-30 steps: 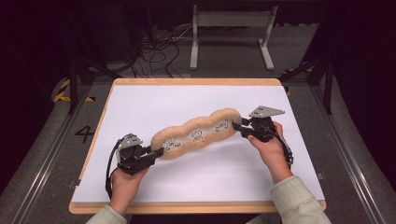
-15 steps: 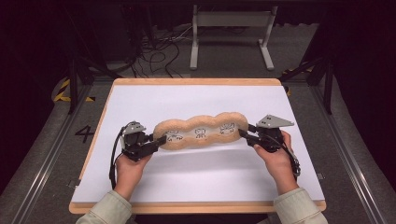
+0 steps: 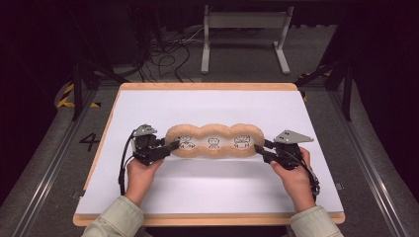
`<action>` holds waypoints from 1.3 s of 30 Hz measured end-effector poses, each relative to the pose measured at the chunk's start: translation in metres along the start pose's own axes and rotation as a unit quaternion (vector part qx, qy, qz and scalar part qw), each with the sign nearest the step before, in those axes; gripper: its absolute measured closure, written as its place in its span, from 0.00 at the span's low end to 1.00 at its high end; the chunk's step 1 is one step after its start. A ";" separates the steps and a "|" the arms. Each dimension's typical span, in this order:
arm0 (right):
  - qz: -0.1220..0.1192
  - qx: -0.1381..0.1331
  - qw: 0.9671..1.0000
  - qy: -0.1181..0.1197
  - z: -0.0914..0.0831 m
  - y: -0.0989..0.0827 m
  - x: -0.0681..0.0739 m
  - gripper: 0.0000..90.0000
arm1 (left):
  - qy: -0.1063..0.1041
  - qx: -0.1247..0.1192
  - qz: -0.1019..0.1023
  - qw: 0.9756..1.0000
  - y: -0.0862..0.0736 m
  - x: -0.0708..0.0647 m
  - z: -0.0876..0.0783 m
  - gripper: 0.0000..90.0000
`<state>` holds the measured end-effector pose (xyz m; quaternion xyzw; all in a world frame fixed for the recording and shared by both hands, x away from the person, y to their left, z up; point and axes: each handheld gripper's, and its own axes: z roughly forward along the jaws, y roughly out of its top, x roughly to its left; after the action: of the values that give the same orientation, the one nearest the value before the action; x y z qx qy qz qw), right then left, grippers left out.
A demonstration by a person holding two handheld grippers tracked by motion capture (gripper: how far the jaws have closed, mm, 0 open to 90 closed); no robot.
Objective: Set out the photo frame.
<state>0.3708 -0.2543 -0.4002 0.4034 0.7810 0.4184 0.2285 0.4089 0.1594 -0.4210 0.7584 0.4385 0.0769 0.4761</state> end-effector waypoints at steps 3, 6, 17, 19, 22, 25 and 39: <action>0.004 0.006 1.000 -0.003 0.004 -0.003 -0.001 0.70 | 0.001 0.005 -0.003 1.000 0.000 0.003 0.004 0.64; 0.008 0.015 1.000 -0.003 0.009 -0.007 -0.002 0.70 | -0.003 0.018 -0.009 1.000 -0.001 0.005 0.009 0.64; 0.013 0.040 0.999 -0.004 0.016 -0.016 -0.006 0.70 | -0.006 0.047 -0.018 0.999 -0.004 0.006 0.017 0.63; 0.012 0.040 0.999 -0.002 0.015 -0.016 -0.005 0.70 | -0.005 0.045 -0.017 0.999 -0.004 0.006 0.018 0.63; 0.009 0.041 0.999 -0.002 0.016 -0.016 -0.005 0.69 | -0.004 0.042 -0.016 0.999 -0.005 0.005 0.017 0.61; -0.012 0.051 0.999 -0.007 0.017 -0.016 -0.002 0.65 | -0.008 0.038 -0.007 0.999 -0.008 0.003 0.014 0.58; -0.028 0.029 0.999 0.005 0.003 -0.008 -0.008 0.39 | 0.014 0.010 0.050 0.999 -0.024 -0.005 -0.022 0.33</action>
<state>0.3737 -0.2622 -0.4086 0.3858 0.8051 0.3908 0.2240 0.3804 0.1740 -0.4267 0.7827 0.4074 0.1066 0.4583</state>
